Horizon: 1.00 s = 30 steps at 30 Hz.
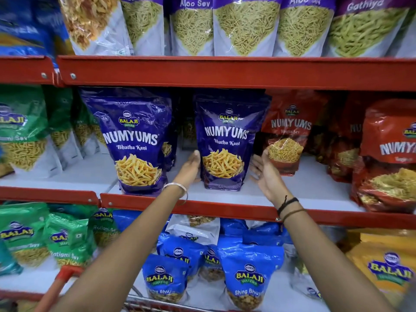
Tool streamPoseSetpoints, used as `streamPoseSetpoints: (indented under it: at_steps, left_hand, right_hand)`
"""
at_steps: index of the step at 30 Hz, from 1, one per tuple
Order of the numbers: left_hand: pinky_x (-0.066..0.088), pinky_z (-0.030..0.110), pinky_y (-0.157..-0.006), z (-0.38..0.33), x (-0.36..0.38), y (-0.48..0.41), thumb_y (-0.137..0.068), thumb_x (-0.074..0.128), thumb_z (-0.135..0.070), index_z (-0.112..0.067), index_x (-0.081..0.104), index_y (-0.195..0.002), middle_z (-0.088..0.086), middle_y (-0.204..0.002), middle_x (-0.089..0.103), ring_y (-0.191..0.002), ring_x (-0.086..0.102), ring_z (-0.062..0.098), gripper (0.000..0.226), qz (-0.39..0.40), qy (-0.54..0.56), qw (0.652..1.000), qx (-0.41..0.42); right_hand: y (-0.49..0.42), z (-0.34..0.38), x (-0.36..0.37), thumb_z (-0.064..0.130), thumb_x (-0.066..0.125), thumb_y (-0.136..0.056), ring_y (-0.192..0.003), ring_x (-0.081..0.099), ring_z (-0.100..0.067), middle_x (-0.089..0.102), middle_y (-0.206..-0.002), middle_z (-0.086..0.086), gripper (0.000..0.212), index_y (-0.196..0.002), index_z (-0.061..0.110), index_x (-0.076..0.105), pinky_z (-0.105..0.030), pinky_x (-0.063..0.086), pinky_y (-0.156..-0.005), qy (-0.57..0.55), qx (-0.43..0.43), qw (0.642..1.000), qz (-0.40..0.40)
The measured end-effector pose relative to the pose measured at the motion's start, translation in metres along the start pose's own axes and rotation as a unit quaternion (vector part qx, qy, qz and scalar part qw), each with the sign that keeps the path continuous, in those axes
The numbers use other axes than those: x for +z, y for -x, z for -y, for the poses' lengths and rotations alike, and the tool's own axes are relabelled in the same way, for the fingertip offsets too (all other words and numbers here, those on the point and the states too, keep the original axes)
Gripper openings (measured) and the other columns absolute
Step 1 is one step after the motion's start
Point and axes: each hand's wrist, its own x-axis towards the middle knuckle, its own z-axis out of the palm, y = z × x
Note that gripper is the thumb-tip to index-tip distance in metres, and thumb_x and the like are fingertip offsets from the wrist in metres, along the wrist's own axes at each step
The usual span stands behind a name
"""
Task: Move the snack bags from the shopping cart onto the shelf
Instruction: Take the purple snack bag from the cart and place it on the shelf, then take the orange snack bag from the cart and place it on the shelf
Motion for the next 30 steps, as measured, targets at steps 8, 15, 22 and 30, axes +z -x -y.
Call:
streamPoseSetpoints:
  at_steps: [8,15,22,30]
  left_hand:
    - [0.031,0.046,-0.110,0.006,-0.005,0.019,-0.086,0.000,-0.055,-0.024,0.022,-0.140,0.011,-0.137,0.047,-0.123,0.045,0.027,0.066,0.041,0.036,0.998,0.006]
    - [0.021,0.042,-0.116,0.002,-0.015,0.052,-0.090,-0.002,-0.046,-0.019,0.023,-0.140,0.017,-0.150,0.028,-0.137,0.031,0.030,0.061,0.058,-0.002,0.998,0.014]
    - [0.034,0.041,-0.103,0.002,-0.019,0.074,-0.081,0.015,-0.068,-0.032,0.048,-0.121,0.015,-0.127,0.053,-0.119,0.050,0.026,0.064,0.044,-0.064,0.997,0.030]
    - [0.039,0.006,-0.093,0.031,0.046,0.178,-0.093,0.039,-0.027,-0.019,0.058,-0.115,-0.004,-0.121,0.060,-0.112,0.053,-0.001,0.031,-0.089,0.031,0.976,0.195]
  right_hand:
    - [0.013,-0.004,-0.010,0.060,0.004,-0.087,-0.134,0.036,-0.022,0.037,-0.147,-0.013,0.079,-0.135,0.007,0.037,-0.035,0.021,-0.114,0.065,0.007,0.997,0.033]
    - [0.047,-0.006,-0.017,0.057,0.004,-0.088,-0.126,0.045,-0.023,0.043,-0.142,-0.017,0.078,-0.131,0.005,0.042,-0.038,0.027,-0.113,0.085,-0.009,0.994,0.068]
    - [0.073,-0.009,-0.018,0.059,0.008,-0.088,-0.128,0.044,-0.019,0.045,-0.142,-0.012,0.075,-0.131,0.008,0.043,-0.037,0.023,-0.114,0.083,-0.015,0.993,0.079]
    - [0.163,-0.063,-0.050,0.059,0.034,-0.080,-0.109,0.060,-0.009,0.063,-0.119,-0.001,0.052,-0.110,0.025,0.059,-0.025,0.043,-0.093,0.087,-0.075,0.993,-0.021]
